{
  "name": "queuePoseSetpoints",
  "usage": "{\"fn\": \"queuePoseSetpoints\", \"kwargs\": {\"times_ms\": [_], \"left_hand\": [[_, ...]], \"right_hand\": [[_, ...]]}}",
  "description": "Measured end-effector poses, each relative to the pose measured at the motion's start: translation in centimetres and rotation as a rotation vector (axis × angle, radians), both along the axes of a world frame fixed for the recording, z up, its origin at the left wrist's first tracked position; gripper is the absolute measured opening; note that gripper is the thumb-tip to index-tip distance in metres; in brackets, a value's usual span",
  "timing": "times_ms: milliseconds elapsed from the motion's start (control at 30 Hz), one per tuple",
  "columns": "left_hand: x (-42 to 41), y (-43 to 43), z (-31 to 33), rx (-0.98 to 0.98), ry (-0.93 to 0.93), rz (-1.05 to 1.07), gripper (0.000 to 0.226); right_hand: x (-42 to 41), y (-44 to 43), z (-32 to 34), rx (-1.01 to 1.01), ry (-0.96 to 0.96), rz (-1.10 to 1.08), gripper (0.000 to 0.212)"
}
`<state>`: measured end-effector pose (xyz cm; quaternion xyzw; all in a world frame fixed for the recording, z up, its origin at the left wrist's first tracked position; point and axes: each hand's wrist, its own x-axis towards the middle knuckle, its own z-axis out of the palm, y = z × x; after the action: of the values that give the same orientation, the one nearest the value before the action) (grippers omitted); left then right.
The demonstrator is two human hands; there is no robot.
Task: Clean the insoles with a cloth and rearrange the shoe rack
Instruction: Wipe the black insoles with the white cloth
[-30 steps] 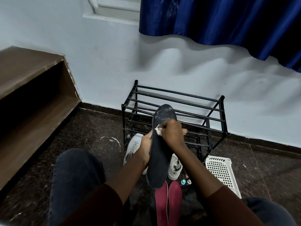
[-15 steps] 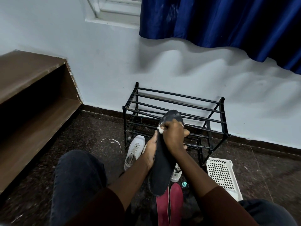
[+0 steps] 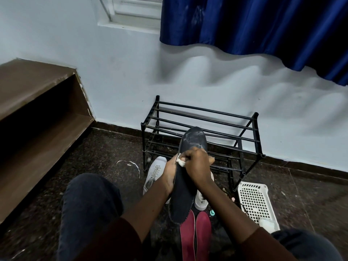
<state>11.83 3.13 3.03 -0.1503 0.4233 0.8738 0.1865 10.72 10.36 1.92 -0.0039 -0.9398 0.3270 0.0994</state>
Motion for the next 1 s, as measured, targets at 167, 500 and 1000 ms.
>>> {"fn": "queuePoseSetpoints", "kwargs": {"times_ms": [167, 500, 1000], "left_hand": [[0.2, 0.0, 0.5, 0.081, -0.044, -0.016, 0.074], [-0.8, -0.7, -1.6, 0.228, -0.143, 0.058, 0.039], [-0.9, -0.7, -1.8, 0.234, -0.095, 0.014, 0.015]], "right_hand": [[-2.2, 0.1, 1.0, 0.003, 0.07, -0.161, 0.025], [1.2, -0.1, 0.2, 0.09, -0.057, 0.159, 0.027], [-0.3, -0.6, 0.3, 0.052, -0.034, 0.026, 0.022]]}}
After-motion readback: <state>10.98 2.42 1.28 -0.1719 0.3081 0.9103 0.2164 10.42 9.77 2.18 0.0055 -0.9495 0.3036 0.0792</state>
